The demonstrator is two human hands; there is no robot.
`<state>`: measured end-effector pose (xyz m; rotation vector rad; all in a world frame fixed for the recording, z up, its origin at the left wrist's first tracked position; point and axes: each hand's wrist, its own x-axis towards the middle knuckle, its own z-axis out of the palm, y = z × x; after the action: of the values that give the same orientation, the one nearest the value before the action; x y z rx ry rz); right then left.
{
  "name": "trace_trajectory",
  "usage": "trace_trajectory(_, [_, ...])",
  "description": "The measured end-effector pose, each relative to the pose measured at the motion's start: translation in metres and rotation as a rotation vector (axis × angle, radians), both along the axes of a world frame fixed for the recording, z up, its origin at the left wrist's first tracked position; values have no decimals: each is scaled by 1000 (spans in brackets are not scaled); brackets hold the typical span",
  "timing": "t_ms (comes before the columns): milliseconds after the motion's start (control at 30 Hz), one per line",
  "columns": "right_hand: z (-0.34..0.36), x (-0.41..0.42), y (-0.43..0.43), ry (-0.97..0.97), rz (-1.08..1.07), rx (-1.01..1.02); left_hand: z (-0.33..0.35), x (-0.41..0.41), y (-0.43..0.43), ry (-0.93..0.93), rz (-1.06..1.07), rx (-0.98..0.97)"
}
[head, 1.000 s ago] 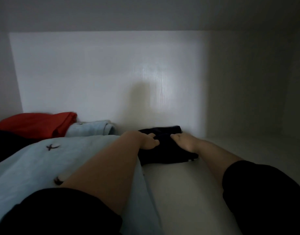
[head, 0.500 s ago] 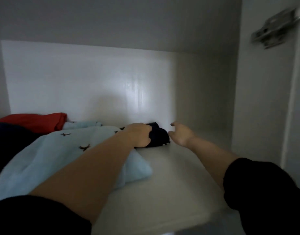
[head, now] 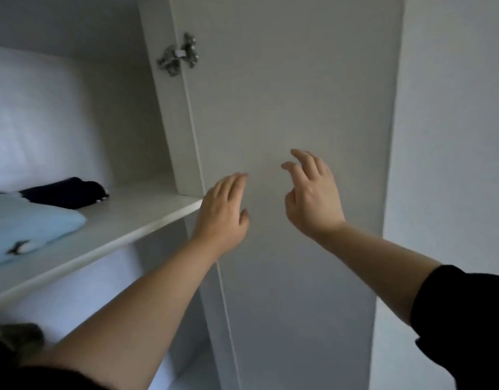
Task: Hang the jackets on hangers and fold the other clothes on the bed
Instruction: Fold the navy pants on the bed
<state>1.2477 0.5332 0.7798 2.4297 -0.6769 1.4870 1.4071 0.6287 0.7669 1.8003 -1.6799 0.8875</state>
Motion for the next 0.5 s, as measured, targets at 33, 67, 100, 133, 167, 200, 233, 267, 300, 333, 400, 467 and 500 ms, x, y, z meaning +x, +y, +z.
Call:
trace_trajectory(33, [-4, -34, -3, -26, -48, 30, -7, -28, -8, -19, -56, 9])
trace_trajectory(67, [-9, -69, -6, -48, -97, 62, -14, -58, -16, -38, -120, 17])
trace_trajectory(100, [-15, -104, -10, -66, -148, 91, -21, -89, -25, -54, -189, 23])
trace_trajectory(133, [-22, -139, -14, -81, -206, 119, -27, -120, -35, -64, -259, 31])
trace_trajectory(167, [-29, -175, -18, -90, -269, 149, -32, -154, -45, -69, -327, 45])
trace_trajectory(200, [-36, -211, -23, -94, -333, 181, -37, -188, -56, -72, -387, 64])
trace_trajectory(233, [-44, -247, -27, -99, -396, 212, -42, -224, -67, -71, -439, 91])
trace_trajectory(267, [-52, -286, -32, -101, -458, 242, -47, -262, -79, -66, -483, 120])
trace_trajectory(300, [-61, -325, -36, -99, -517, 268, -51, -300, -91, -60, -519, 145])
trace_trajectory(333, [-69, -363, -39, -91, -570, 295, -56, -337, -103, -58, -547, 157])
trace_trajectory(400, [-88, -447, -44, -66, -674, 346, -69, -419, -126, -52, -608, 178])
trace_trajectory(467, [-107, -535, -49, -40, -779, 408, -84, -506, -146, -32, -674, 209])
trace_trajectory(500, [-116, -580, -50, -33, -833, 449, -92, -550, -155, -28, -711, 230])
